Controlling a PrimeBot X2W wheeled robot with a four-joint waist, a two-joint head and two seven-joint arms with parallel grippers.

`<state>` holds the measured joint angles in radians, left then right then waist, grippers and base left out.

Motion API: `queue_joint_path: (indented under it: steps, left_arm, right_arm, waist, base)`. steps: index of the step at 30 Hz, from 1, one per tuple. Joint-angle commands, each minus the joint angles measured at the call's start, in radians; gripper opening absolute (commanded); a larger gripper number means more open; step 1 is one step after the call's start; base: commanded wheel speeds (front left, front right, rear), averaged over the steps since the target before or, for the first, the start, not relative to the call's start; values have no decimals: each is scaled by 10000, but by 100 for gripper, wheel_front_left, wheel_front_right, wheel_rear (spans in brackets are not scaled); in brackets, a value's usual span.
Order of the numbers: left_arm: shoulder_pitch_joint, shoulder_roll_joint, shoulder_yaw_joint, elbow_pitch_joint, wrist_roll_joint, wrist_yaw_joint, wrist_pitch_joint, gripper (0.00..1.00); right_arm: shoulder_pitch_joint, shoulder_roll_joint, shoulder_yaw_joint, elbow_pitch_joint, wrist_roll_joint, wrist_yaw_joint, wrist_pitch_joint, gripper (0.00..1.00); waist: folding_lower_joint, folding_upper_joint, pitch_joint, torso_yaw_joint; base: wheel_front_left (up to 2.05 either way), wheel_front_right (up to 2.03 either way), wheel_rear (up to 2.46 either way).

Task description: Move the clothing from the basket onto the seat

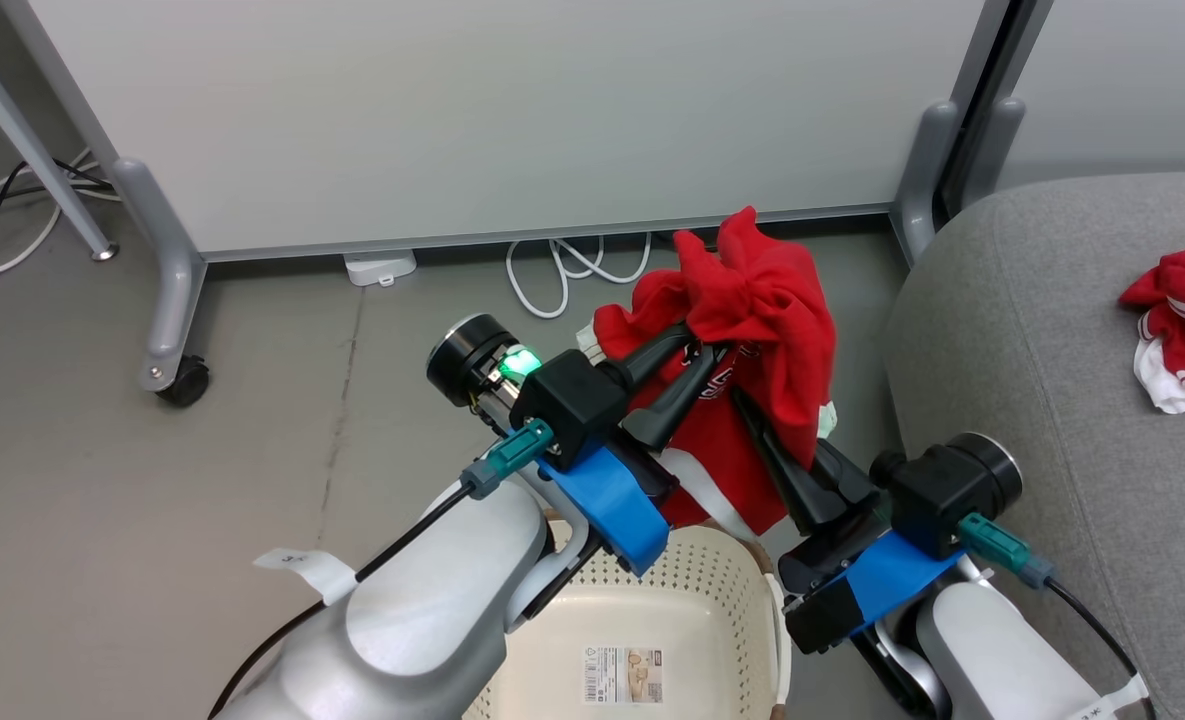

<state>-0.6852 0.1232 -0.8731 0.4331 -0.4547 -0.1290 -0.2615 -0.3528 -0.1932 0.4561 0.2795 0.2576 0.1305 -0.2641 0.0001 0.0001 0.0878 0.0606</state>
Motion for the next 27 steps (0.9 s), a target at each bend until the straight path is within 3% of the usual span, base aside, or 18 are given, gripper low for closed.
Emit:
queue_joint_path:
  steps: [1, 15, 16, 17, 18, 27]
  left_arm:
    - [-38, 31, 11, 8, 13, -15, -42, 0]
    - [-26, 14, 60, 51, 99, 20, -49, 0]
    - [-23, 13, 64, 67, 101, 40, -49, 16]
    - [-18, 6, 81, 69, 121, 56, -49, 90]
    - [-11, -5, 116, 38, 144, 74, -50, 100]
    - [110, -7, 230, -12, 315, 72, -41, 100]
  right_arm:
    - [6, 13, 22, 8, 58, 5, -4, 0]
    - [138, 9, -62, -170, 105, 5, -4, 0]
    - [145, 20, -84, -181, 101, 5, -4, 0]
    - [154, 29, -103, -190, 97, 5, -4, 0]
    - [160, 36, -118, -201, 92, 5, -4, 0]
    - [239, 34, -190, -272, 20, 5, -5, 0]
  waist:
    - [-1, -1, -9, -10]
    - [-1, -1, 0, -119]
    - [-1, -1, 0, -118]
    - [-1, -1, 3, -115]
    - [-1, -1, 5, -113]
    - [-1, -1, -4, -103]
  base:
    - [0, 0, 0]
    - [0, 0, 0]
    - [0, 0, 0]
    - [0, 0, 0]
    - [0, 0, 0]
    - [0, 0, 0]
